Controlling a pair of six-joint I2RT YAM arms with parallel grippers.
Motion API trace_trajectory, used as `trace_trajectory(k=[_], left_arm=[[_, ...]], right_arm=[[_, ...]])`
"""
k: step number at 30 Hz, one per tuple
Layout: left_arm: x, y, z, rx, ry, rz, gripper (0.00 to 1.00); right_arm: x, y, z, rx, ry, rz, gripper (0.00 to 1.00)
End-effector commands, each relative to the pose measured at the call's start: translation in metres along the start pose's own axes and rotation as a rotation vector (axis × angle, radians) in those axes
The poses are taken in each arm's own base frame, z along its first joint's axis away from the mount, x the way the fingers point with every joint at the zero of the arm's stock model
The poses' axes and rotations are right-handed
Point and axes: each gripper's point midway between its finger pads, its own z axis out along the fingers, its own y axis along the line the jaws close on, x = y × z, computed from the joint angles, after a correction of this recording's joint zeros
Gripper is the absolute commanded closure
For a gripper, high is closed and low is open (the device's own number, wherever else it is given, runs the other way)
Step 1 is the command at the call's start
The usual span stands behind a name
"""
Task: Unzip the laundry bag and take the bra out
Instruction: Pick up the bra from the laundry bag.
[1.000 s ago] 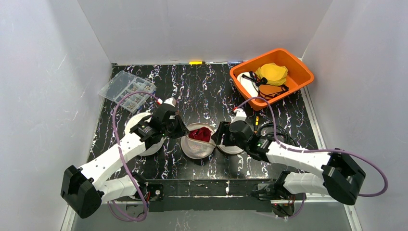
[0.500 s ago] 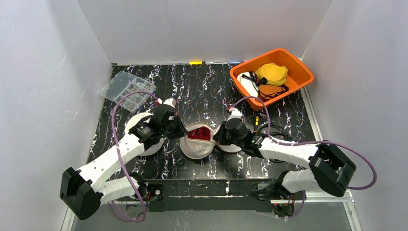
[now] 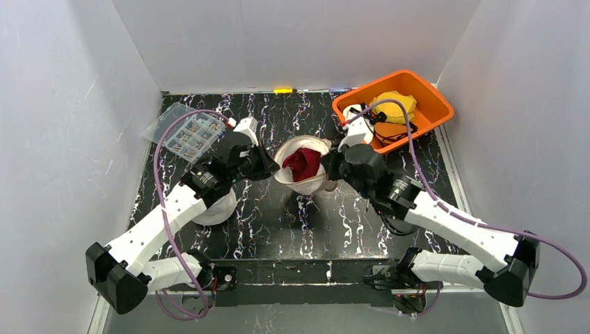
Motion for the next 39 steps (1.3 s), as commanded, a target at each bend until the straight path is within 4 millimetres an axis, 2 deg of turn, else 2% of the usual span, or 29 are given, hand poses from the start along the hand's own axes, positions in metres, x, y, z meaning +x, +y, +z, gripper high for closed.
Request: trace_trajectory(k=[1,3,6,10,15,16,18,19,20,23,26,30,36,39], left_arm=[[0.023,0.02,0.019,-0.014,0.024,0.042,1.0],[0.041,0.038,0.028,-0.066,0.064,0.026,1.0],[0.046,0.047,0.027,-0.079,0.047,0.032,1.0],[0.038,0.057,0.021,-0.11,-0.014,0.066,1.0],[0.047,0.042,0.023,-0.038,0.054,0.07,1.0],[0.049,0.041,0.024,-0.03,0.06,0.072,1.0],[0.056,0.035,0.025,0.004,0.101,0.074,1.0],[0.058,0.035,0.025,0.007,0.112,0.076,1.0],[0.059,0.035,0.025,0.007,0.125,0.08,0.98],[0.063,0.033,0.025,0.012,0.147,0.078,0.91],[0.065,0.029,0.026,0.029,0.166,0.072,0.87],[0.068,0.025,0.025,0.049,0.19,0.065,0.83],[0.073,0.024,0.023,0.062,0.211,0.072,0.83],[0.077,0.025,0.022,0.066,0.232,0.076,0.82]], right_arm=[[0.074,-0.043,-0.001,0.118,0.127,-0.075,0.99],[0.103,-0.051,-0.001,0.114,0.147,-0.034,0.99],[0.124,-0.057,-0.005,0.105,0.148,-0.007,0.99],[0.129,-0.065,-0.01,0.133,0.146,-0.031,0.99],[0.126,-0.063,-0.015,0.124,0.157,-0.021,0.99],[0.123,-0.063,-0.017,0.125,0.157,-0.014,0.91],[0.115,-0.06,-0.024,0.117,0.153,-0.001,0.64],[0.11,-0.058,-0.028,0.108,0.147,0.007,0.55],[0.104,-0.056,-0.032,0.098,0.139,0.012,0.48],[0.082,-0.044,-0.043,0.038,0.109,0.021,0.41],[0.069,-0.016,-0.046,-0.093,0.123,-0.001,0.41],[0.073,0.008,-0.033,-0.162,0.201,-0.048,0.48],[0.098,0.02,-0.008,-0.16,0.282,-0.143,0.53],[0.118,0.029,-0.008,-0.176,0.33,-0.215,0.54]])
